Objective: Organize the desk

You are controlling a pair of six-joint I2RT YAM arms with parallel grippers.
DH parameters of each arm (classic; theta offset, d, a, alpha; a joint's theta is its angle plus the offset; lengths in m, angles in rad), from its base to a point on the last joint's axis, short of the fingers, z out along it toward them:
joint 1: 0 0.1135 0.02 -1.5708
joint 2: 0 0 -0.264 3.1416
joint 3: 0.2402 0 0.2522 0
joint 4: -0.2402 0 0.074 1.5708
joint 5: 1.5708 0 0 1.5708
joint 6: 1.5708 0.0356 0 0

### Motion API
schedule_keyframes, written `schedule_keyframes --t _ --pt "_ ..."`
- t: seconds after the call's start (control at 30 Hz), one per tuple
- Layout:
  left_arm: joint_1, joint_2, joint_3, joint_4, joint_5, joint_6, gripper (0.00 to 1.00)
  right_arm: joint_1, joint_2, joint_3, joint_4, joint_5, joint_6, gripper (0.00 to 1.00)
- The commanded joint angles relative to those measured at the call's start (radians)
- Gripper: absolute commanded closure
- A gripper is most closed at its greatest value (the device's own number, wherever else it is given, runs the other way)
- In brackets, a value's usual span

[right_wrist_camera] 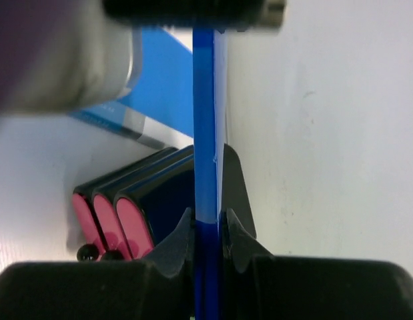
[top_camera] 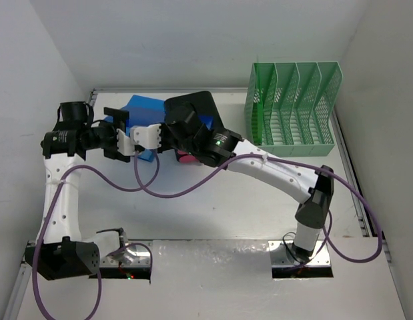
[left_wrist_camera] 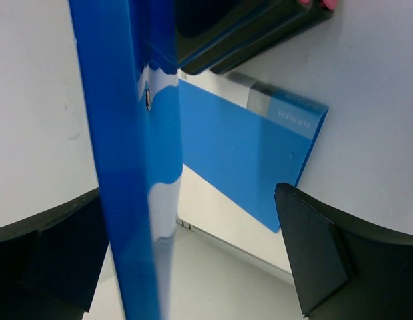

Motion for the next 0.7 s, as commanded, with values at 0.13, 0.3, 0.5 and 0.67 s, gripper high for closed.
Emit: schedule_keyframes --t 0.13,0.3,0.5,0.67 --pt "-0.014 -0.052 0.112 0.112 0.213 -0.353 0.01 -0.078 -0.118 -0.101 0.158 0.132 0.064 1.00" --pt "-0.014 -0.055 0.163 0.280 0.154 -0.714 0.01 -0.104 -0.135 -0.122 0.215 0.178 0.081 1.00" --pt "-0.014 -0.055 0.241 0.506 -0.043 -1.187 0.00 -0.144 -0.138 -0.128 0.247 0.152 0.119 1.00" --pt "-0.014 -0.055 0.279 0.533 -0.116 -1.323 0.01 -0.153 -0.157 -0.182 0.281 0.155 0.130 1.00"
